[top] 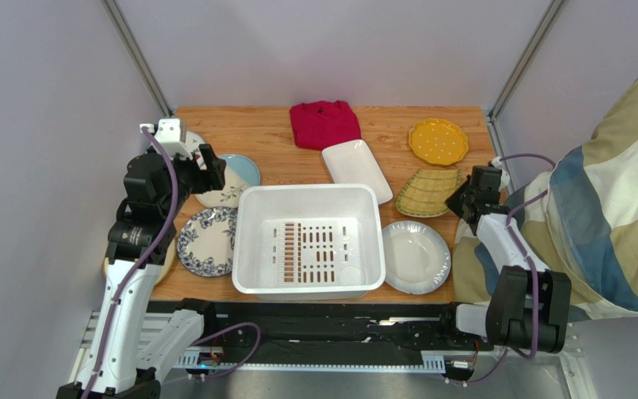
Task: Place the plates into the plastic bin on the countertop
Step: Pick up the plate at the center of the board, then place the plate in the plastic bin.
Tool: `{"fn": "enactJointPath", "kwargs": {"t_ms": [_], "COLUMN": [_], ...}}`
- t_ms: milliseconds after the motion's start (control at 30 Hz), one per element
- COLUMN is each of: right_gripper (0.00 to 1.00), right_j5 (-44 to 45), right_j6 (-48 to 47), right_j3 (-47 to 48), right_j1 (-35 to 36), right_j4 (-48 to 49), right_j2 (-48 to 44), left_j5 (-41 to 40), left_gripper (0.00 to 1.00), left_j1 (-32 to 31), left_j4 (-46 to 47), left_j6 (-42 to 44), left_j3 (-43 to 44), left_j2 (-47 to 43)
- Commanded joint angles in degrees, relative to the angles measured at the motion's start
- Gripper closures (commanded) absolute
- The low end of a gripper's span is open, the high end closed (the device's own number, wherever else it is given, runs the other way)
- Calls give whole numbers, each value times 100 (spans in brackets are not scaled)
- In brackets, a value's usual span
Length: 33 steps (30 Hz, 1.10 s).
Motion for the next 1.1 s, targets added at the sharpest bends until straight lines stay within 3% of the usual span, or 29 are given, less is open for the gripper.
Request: {"fn": "enactJointPath", "kwargs": {"t_ms": [0, 300, 567, 800, 933, 1067], "right_gripper": [100, 100, 100, 100, 100, 100], "right_j5": [108, 248, 108, -1218, -1169, -517], "right_j6": [-93, -111, -242, 152, 364, 338], "right_j3": [146, 410, 1200, 1360, 1201, 1201], "right_j1": [-10, -1, -1, 113, 771, 2490], "right_j4": [-359, -1229, -1748, -1266, -878, -667], "right_j2": [-885, -2458, -3654, -3629, -3532, -3147], "left_j5": [-159, -72, -80, -45, -36, -28], "left_gripper": [16, 16, 16, 16, 16, 16], "left_j1": [-25, -69, -96, -104, -104, -104], "left_j4": [85, 68, 68, 76, 76, 85], "left_j6": [96, 70, 70, 52, 17, 8], "left_j3": [-267, -337, -390, -390, -390, -390], "left_j2": [-46, -99, -152, -161, -161, -143]}}
